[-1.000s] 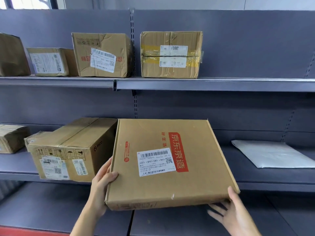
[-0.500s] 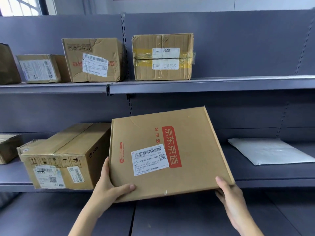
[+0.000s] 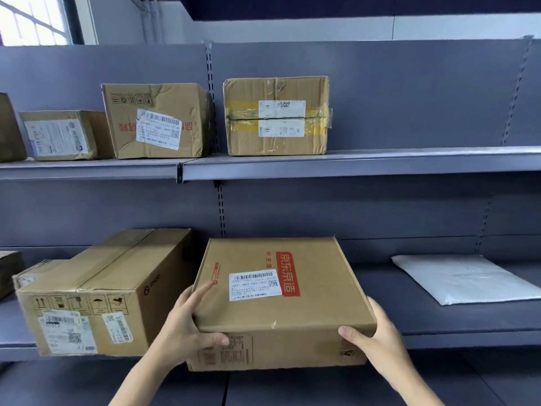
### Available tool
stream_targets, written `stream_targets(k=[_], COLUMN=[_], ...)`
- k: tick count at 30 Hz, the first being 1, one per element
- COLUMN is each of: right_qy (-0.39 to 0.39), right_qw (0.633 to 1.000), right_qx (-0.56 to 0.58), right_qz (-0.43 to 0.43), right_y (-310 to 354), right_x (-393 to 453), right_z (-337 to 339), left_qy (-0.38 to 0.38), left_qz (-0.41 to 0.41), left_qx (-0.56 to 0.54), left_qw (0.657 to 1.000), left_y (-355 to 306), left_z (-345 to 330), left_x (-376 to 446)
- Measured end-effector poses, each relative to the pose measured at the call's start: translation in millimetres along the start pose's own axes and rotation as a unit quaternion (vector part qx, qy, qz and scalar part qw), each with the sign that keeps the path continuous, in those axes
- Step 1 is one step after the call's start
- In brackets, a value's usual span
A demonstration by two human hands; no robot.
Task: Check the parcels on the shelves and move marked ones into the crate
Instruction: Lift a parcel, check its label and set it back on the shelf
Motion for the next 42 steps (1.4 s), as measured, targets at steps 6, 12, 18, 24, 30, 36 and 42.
stream_targets(k=[6,12,18,24,30,36,42], right_qy=[-0.002,0.065,0.122,0.123,0.115,0.101,0.098], right_qw=[0.991,0.845,0.796,0.810,0.815,0.817,0.819], right_qx=[-0.132,-0.520,-0.578,-0.557,-0.550,-0.549,-0.548], right_qz=[-0.032,0.108,0.132,0.136,0.141,0.146,0.139], right_y=[-14,17,20,17,15,10,10], right_x=[17,31,64,96,127,135,134], right_z=[-13,-63,-105,-112,-120,-121,-121], left_qy=[0.015,0.089,0.111,0.098,0.102,0.104,0.102], left_qz=[0.006,-0.040,-0.025,-0.029,-0.028,-0.039,-0.037], left_qx=[0.069,0.400,0.451,0.444,0.447,0.448,0.450], left_qw=[0.998,0.911,0.885,0.890,0.888,0.887,0.887], left_y=[18,8,12,22,32,37,37], left_z=[-16,-53,-81,-85,-91,-96,-95], left_x=[17,36,68,101,131,140,139])
Point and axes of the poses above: each hand's wrist, its own x-axis towards the middle knuckle, its own z-axis out of the back of the hand, y = z × x, the point moved 10 cm from there along x, towards the middle knuckle, and after that the axes turned 3 degrees about -y, right-handed, at the moved point
